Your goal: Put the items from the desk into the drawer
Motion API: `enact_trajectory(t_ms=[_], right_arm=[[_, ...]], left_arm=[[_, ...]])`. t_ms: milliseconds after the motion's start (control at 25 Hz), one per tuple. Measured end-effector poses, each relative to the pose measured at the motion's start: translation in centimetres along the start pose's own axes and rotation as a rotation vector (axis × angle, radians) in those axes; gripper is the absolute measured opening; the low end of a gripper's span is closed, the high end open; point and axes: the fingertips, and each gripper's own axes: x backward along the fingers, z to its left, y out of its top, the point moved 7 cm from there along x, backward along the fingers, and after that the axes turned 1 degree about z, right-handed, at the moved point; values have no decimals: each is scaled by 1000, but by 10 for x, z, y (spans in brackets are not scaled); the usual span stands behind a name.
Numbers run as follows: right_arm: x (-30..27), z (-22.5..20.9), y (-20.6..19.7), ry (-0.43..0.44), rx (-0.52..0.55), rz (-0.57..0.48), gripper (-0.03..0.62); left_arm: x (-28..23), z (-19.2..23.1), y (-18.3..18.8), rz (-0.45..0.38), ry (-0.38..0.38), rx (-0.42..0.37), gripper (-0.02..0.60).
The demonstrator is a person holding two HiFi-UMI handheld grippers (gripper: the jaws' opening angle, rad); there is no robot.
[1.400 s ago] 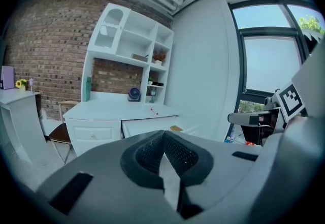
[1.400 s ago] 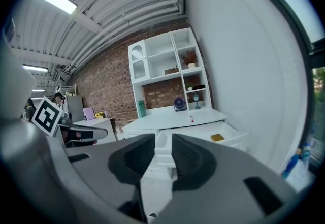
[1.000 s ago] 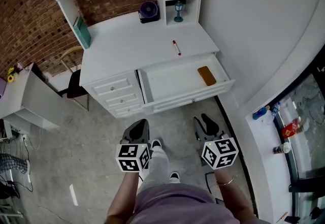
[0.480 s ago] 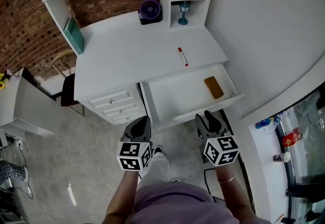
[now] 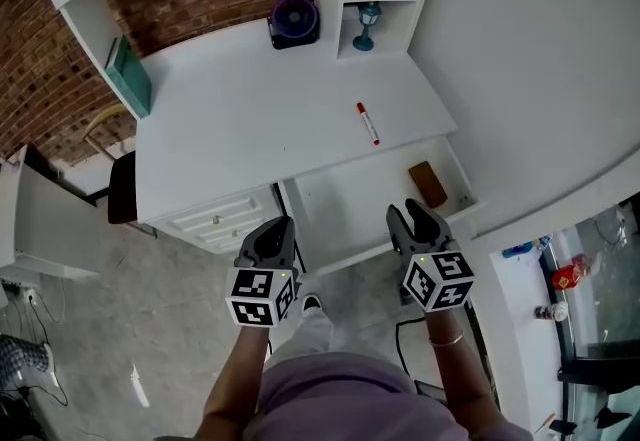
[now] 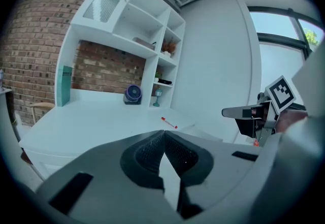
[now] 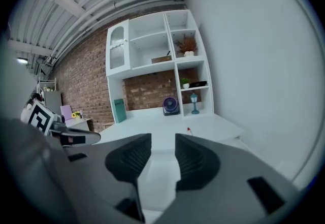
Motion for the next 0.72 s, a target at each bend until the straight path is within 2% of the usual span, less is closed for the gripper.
enact_trajectory(t_ms=[360,720], right_arm=[[-46,-16,17,-34,53,37,140],[-101,-46,29,-6,63,54,138]], left_arm=[[-31,15,5,23,-30,6,-2],[-69,27,14,37,12,4,-2]])
